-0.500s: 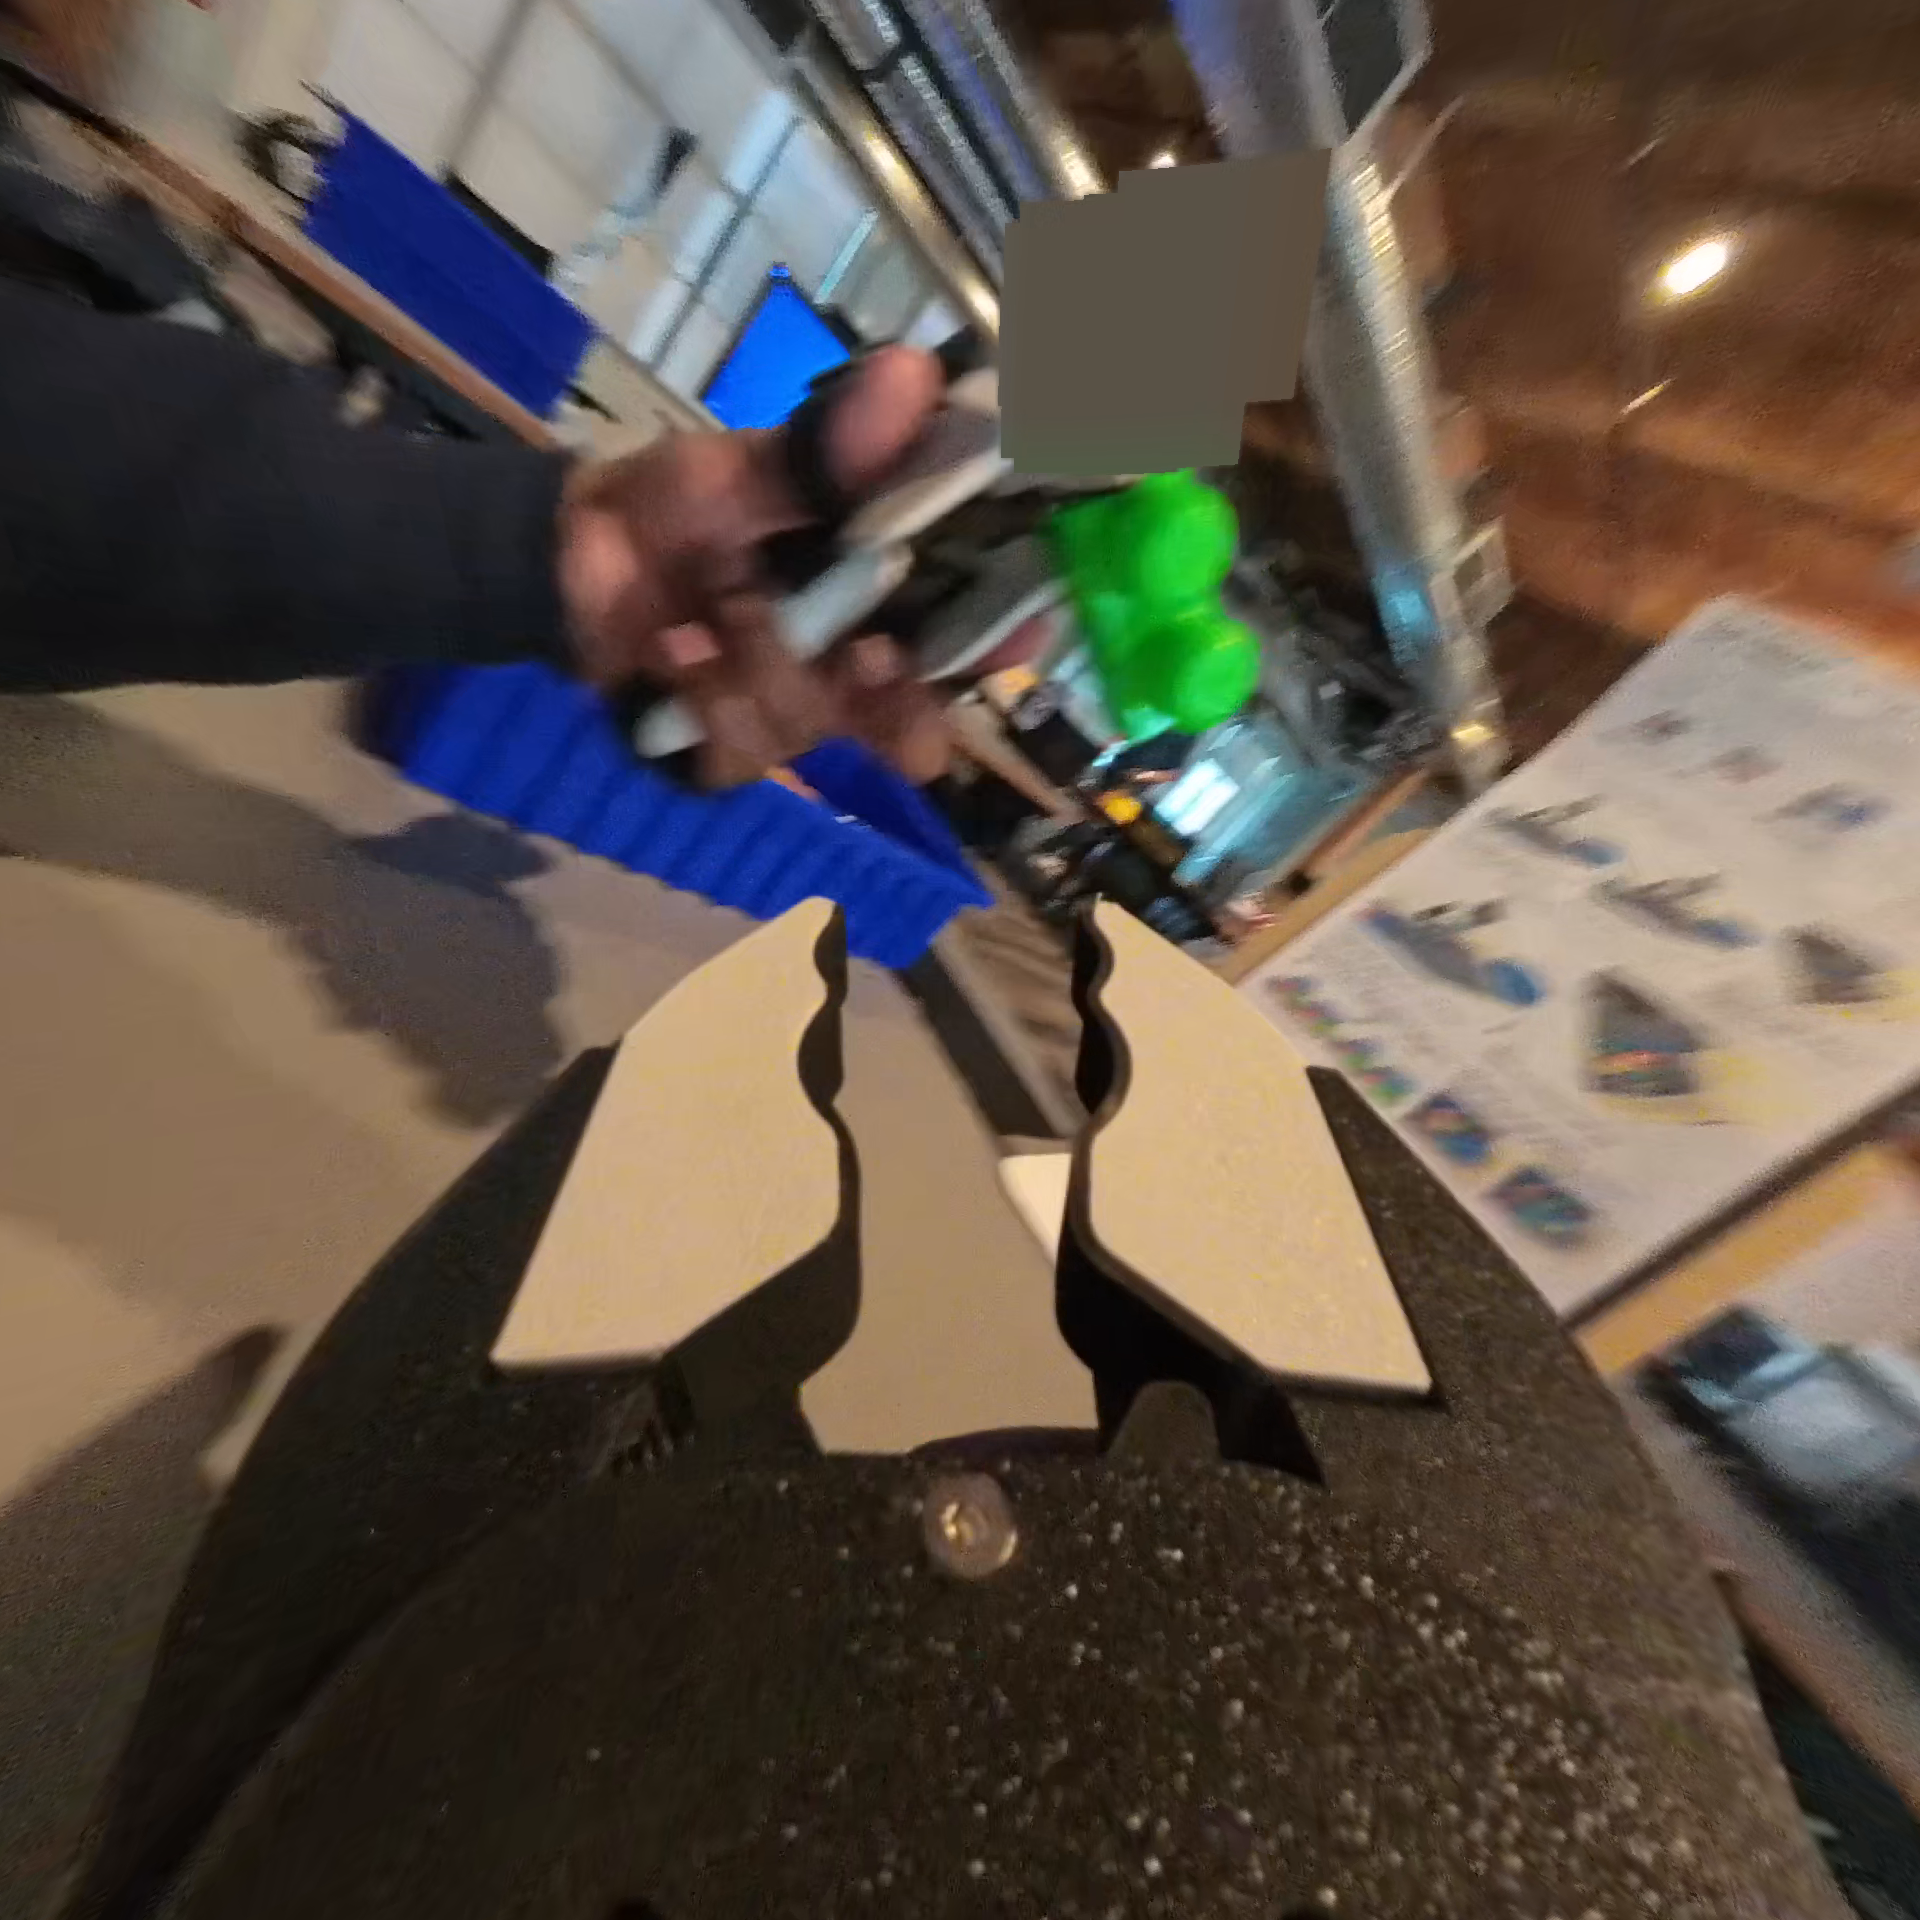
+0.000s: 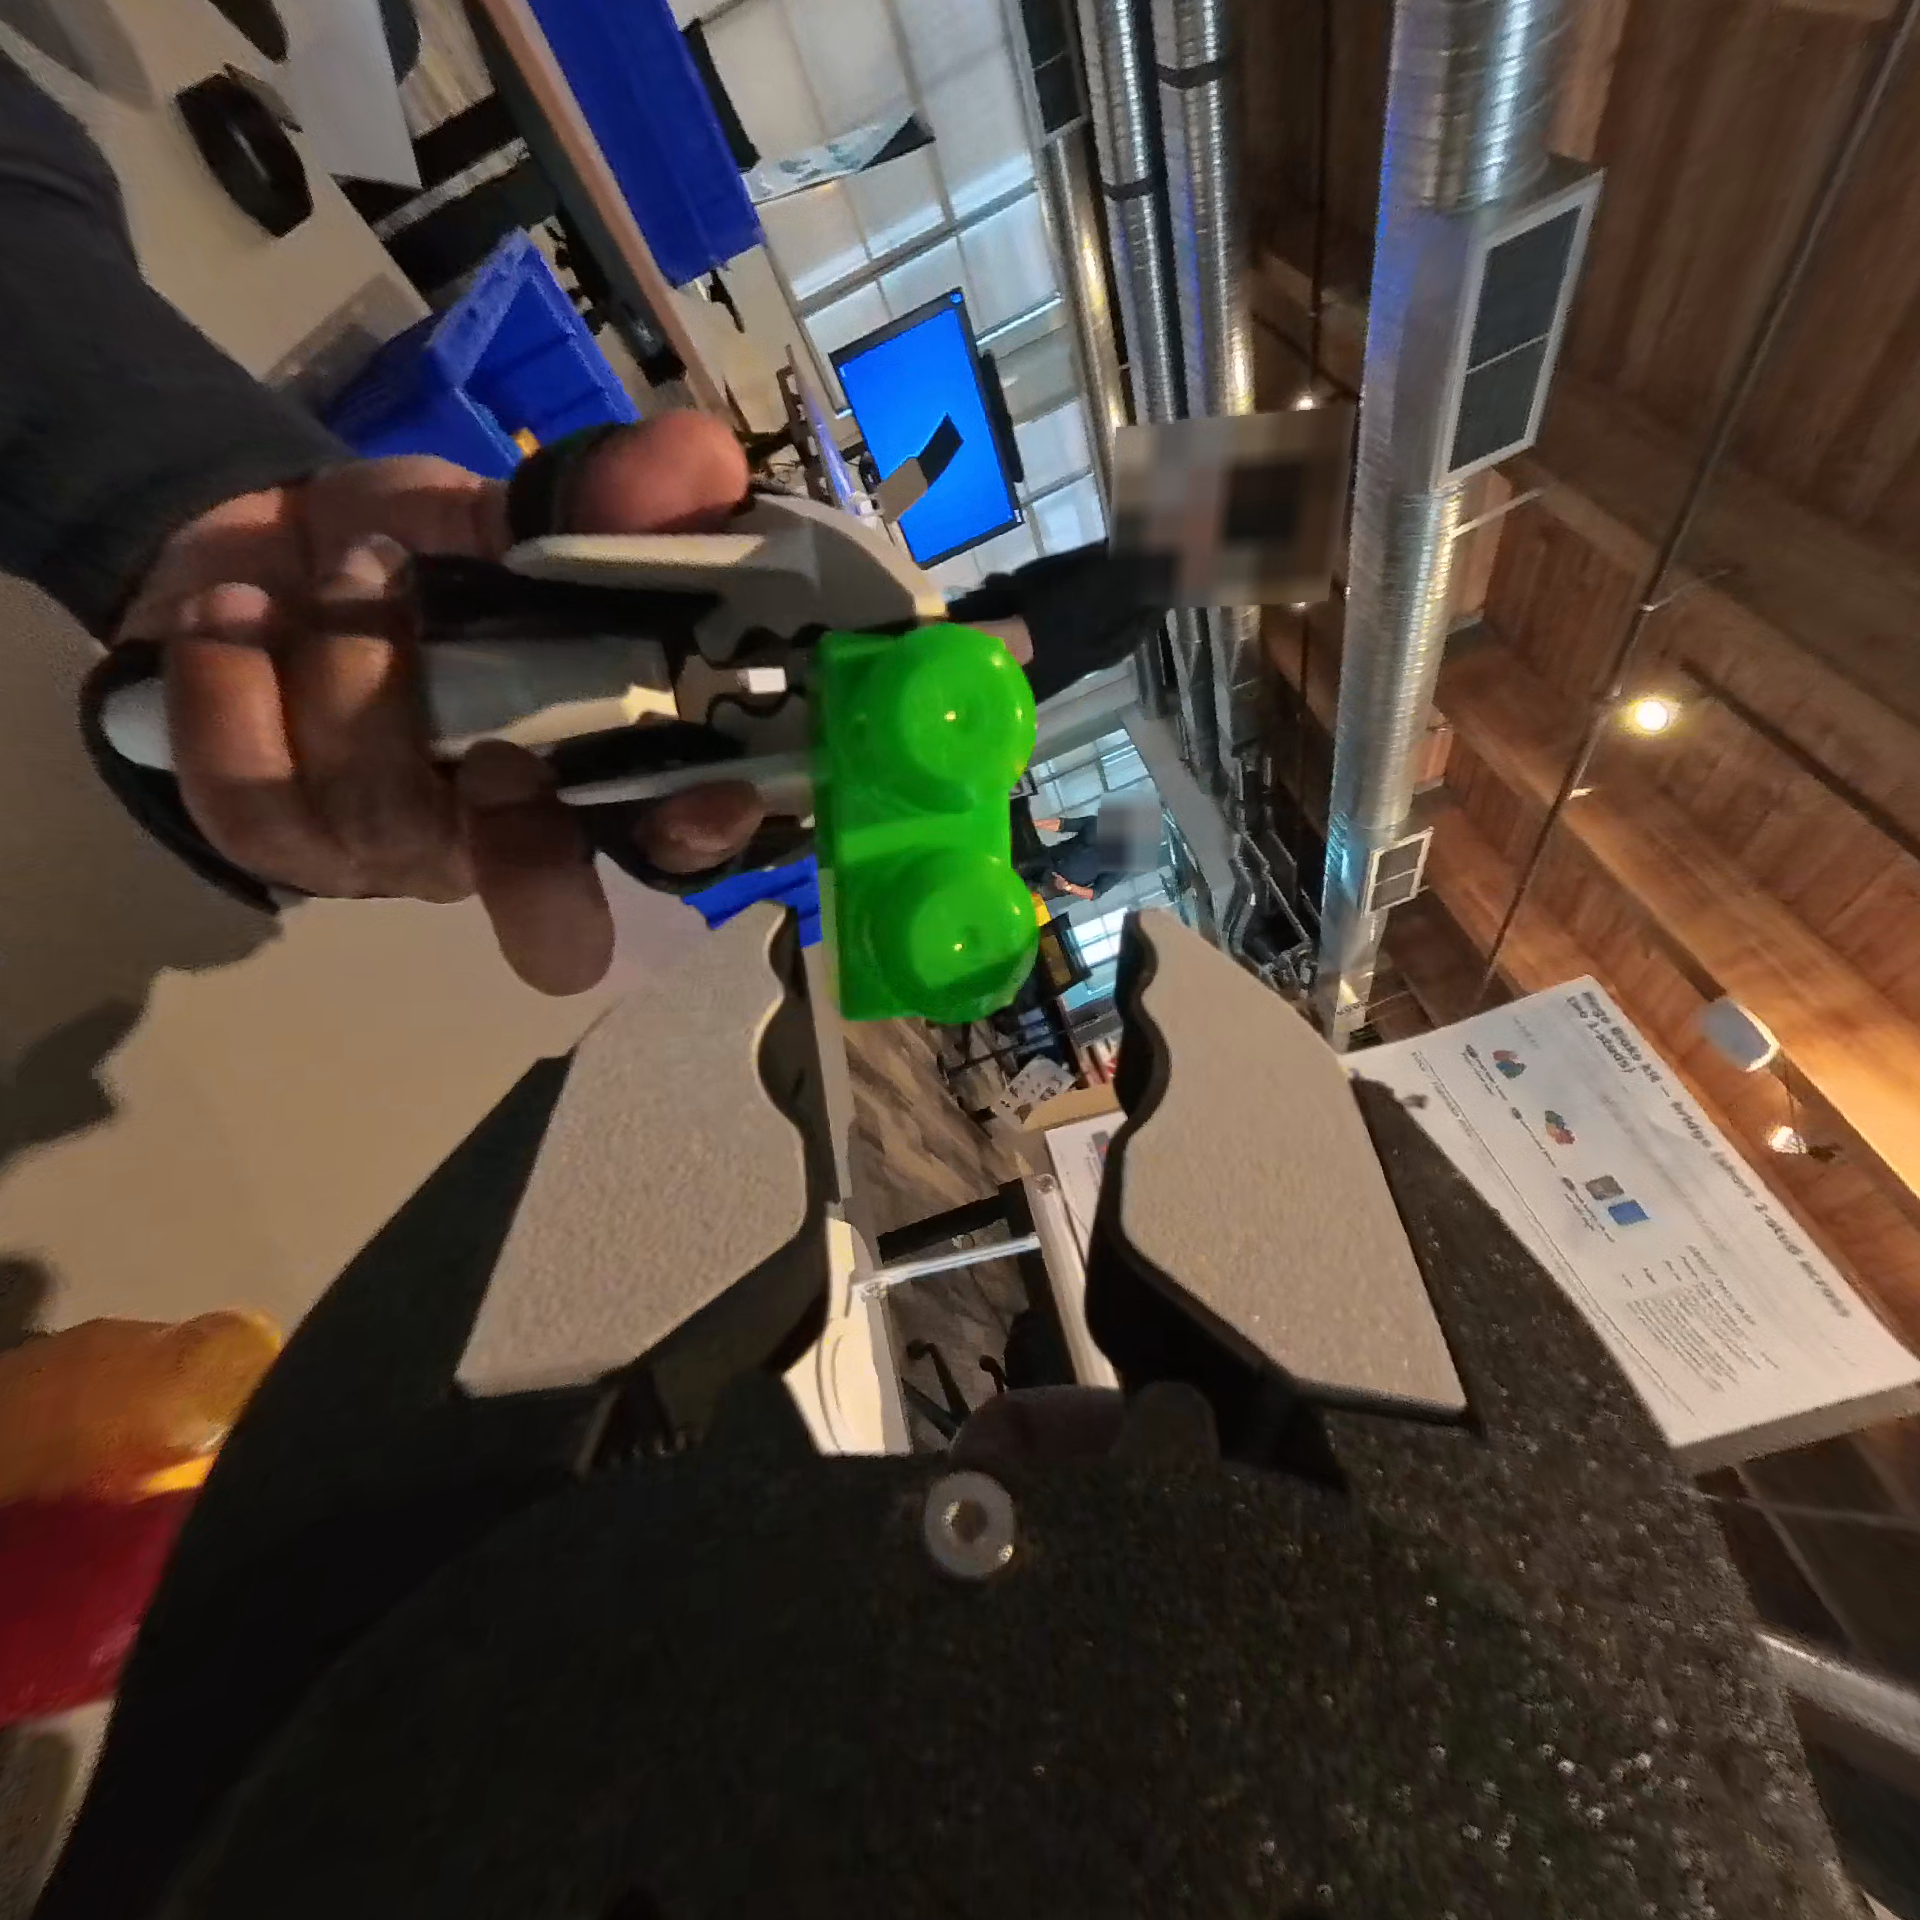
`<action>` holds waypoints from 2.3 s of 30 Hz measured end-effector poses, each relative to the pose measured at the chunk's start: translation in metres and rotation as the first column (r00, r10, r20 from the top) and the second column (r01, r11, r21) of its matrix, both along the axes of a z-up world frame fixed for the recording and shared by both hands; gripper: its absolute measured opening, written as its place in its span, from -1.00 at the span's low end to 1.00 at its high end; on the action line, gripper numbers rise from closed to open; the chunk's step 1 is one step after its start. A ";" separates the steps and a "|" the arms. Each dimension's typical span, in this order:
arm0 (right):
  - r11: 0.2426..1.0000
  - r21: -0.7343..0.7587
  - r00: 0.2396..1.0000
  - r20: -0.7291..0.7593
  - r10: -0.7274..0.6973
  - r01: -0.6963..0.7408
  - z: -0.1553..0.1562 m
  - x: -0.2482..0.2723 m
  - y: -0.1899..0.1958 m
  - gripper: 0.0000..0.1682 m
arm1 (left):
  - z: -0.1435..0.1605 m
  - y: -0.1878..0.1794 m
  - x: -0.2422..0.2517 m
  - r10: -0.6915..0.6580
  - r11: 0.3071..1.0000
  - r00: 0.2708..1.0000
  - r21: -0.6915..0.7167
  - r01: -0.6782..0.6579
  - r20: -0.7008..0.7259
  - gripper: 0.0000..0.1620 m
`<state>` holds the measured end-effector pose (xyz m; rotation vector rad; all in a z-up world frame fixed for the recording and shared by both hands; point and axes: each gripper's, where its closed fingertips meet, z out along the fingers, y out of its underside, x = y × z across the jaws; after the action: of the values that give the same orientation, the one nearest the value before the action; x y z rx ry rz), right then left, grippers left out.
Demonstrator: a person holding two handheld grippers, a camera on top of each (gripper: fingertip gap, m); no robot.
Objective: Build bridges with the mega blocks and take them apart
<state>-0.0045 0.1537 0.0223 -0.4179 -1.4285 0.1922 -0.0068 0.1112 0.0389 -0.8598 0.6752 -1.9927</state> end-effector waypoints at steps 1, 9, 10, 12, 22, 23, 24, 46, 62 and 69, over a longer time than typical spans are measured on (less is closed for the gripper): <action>1.000 -0.002 1.000 0.008 0.001 -0.001 -0.002 -0.002 0.001 -0.32 | -0.002 -0.001 0.001 -0.015 1.000 1.000 -0.004 0.015 -0.003 -0.97; 0.988 -0.155 0.990 0.138 0.035 -0.014 -0.026 -0.005 0.003 -0.56 | -0.015 0.011 0.004 0.035 0.998 0.999 -0.055 -0.037 -0.042 -0.92; 0.982 -0.187 0.985 0.166 0.035 -0.004 -0.030 -0.003 0.005 -0.56 | -0.019 0.015 0.003 0.074 0.996 0.995 -0.053 -0.078 -0.071 -0.82; 0.957 -0.289 0.971 0.235 0.052 0.019 -0.039 0.002 0.008 -0.56 | -0.029 0.023 -0.003 0.166 0.985 0.975 -0.022 -0.171 -0.146 -0.69; 0.730 -0.618 0.812 0.564 0.151 0.293 -0.107 0.034 0.016 -0.56 | -0.085 0.039 0.006 0.725 0.663 0.528 0.655 -0.362 -0.442 -0.50; 0.726 -0.619 0.803 0.575 0.158 0.301 -0.110 0.034 0.015 -0.56 | -0.092 0.040 0.010 0.733 0.654 0.502 0.676 -0.339 -0.458 -0.47; 0.728 -0.613 0.793 0.588 0.161 0.307 -0.114 0.035 0.014 -0.56 | -0.097 0.043 0.013 0.742 0.647 0.480 0.687 -0.330 -0.468 -0.44; 0.611 -0.602 0.692 0.712 0.119 0.514 -0.162 0.051 0.024 -0.53 | -0.164 0.060 0.044 0.632 0.768 0.488 0.568 -0.295 -0.602 -0.59; 0.553 -0.595 0.647 0.752 0.128 0.582 -0.187 0.046 0.028 -0.52 | -0.193 0.062 0.035 0.558 0.829 0.361 0.517 -0.212 -0.747 -0.59; 0.531 -0.606 0.657 0.745 0.117 0.592 -0.184 0.049 0.028 -0.50 | -0.195 0.061 0.034 0.535 0.845 0.360 0.492 -0.209 -0.765 -0.58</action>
<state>0.0443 0.1818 -0.1614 -1.6813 -1.9674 0.4988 0.0276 0.1725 -0.1556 -1.7021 1.1983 -0.8131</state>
